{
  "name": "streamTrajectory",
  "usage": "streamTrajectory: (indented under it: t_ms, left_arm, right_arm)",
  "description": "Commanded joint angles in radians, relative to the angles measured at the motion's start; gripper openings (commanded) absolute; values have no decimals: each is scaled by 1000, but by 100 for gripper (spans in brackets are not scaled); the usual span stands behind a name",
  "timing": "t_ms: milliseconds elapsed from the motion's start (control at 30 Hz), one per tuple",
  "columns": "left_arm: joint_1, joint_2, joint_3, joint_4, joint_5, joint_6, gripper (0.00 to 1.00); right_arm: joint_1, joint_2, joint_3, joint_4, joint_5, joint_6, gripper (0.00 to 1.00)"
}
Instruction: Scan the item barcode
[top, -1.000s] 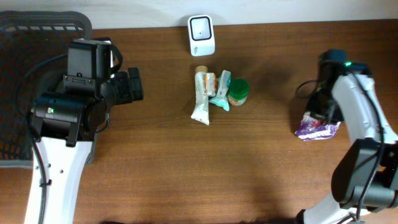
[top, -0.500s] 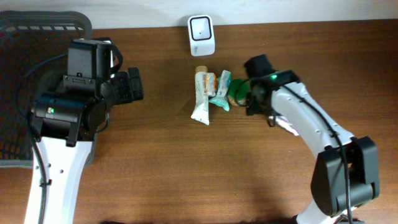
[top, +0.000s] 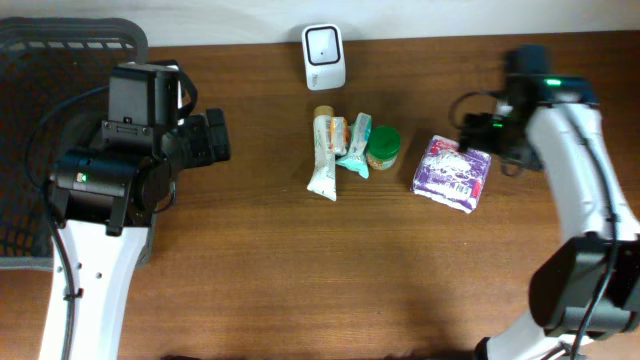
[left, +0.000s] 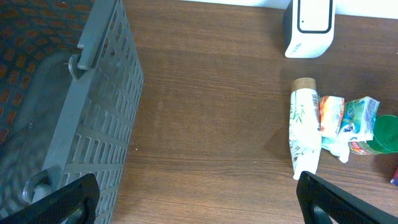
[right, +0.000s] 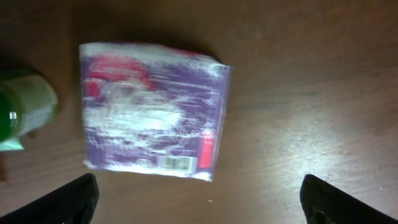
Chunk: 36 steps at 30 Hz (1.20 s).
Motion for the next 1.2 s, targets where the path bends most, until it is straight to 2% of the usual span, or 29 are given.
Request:
streamTrajectory:
  t_ms: [0,100,233,500,567,633,767,833,1000,1167]
  left_arm:
    - [3,0,-2,-2,-14,15,99]
    - [3,0,-2,-2,-14,15,99]
    - [3,0,-2,-2,-14,15,99]
    - [3,0,-2,-2,-14,15,99]
    - [3,0,-2,-2,-14,15,99]
    - [3,0,-2,-2,-14,15,99]
    - [3,0,-2,-2,-14,15,99]
    - [3,0,-2,-2,-14,15,99]
    - [3,0,-2,-2,-14,15,99]
    - [3,0,-2,-2,-14,15,99]
  right_arm:
    - [-149,26,-72,22,-355,-214,99]
    - [-246,56,-154,133,-530,-217,99]
    - [-298,99,-272,335,-706,-216,99]
    - [-299,214,-383,549,-780,-213,100]
    - [-299,262,-383,577,-813,-213,87]
    - [-298,297,-383,592,-836,-214,66]
    - [-292,323,-383,592,-916,-217,18]
    - [-294,300,-381,592,-997,-217,4]
    - [-288,196,-349,584,-1238,-209,4]
    - [-233,39,-301,594,-1269,-126,4]
